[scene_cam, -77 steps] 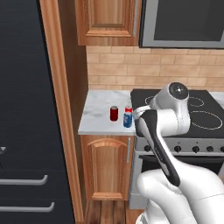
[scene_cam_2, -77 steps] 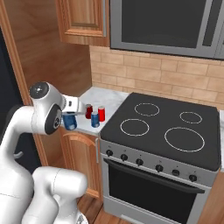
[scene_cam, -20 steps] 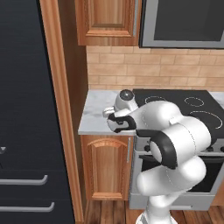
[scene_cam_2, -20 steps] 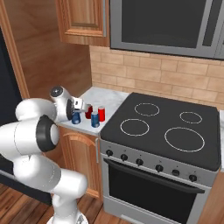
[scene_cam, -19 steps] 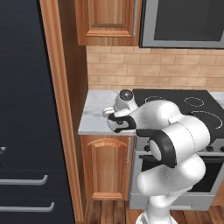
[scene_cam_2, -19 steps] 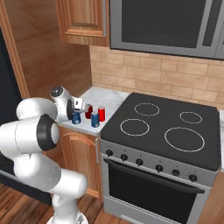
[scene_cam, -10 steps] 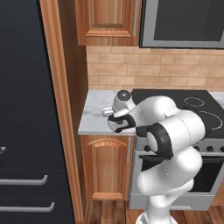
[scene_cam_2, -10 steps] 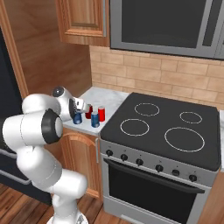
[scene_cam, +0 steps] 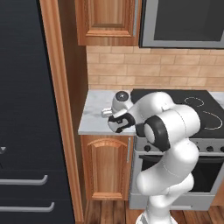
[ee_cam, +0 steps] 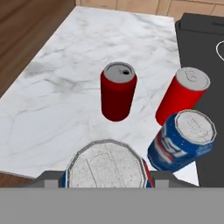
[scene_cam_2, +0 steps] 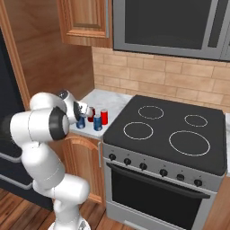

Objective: Four empty soda cans are scattered around the kitchen. Gather all the cans and cluster them next to the stove for recycling.

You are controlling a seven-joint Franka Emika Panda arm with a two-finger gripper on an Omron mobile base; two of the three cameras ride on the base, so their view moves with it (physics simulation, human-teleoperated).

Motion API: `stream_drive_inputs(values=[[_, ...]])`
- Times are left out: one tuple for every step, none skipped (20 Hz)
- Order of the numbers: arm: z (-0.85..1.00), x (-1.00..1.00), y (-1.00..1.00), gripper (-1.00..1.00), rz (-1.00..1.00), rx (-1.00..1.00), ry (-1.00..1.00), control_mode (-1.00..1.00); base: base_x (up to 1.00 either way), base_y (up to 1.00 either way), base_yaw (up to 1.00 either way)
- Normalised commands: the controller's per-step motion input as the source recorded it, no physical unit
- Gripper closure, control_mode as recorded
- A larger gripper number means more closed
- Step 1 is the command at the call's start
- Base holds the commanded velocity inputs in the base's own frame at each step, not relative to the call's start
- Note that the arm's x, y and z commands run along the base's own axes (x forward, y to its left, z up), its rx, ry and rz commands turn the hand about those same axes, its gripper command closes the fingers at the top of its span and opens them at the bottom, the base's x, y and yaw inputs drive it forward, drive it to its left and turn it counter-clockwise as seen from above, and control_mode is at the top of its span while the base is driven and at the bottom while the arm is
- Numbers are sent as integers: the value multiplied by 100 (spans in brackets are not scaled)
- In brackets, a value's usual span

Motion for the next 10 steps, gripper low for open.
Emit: stream_drive_inputs(values=[[-20, 16, 0, 100, -2, 2, 3, -100, 0, 0, 0], [-20, 16, 0, 100, -2, 2, 3, -100, 0, 0, 0], [-21, 16, 0, 100, -2, 2, 2, -100, 0, 0, 0], [-20, 17, 0, 100, -2, 2, 1, -100, 0, 0, 0], [-20, 17, 0, 100, -2, 2, 1, -100, 0, 0, 0], [-20, 17, 1, 100, -2, 1, 1, -100, 0, 0, 0], [-21, 18, 1, 100, -2, 1, 1, -100, 0, 0, 0], [-21, 17, 1, 100, -2, 1, 2, -100, 0, 0, 0], [-23, 17, 2, 100, -2, 1, 2, -100, 0, 0, 0], [-23, 16, 3, 100, -2, 1, 2, -100, 0, 0, 0]])
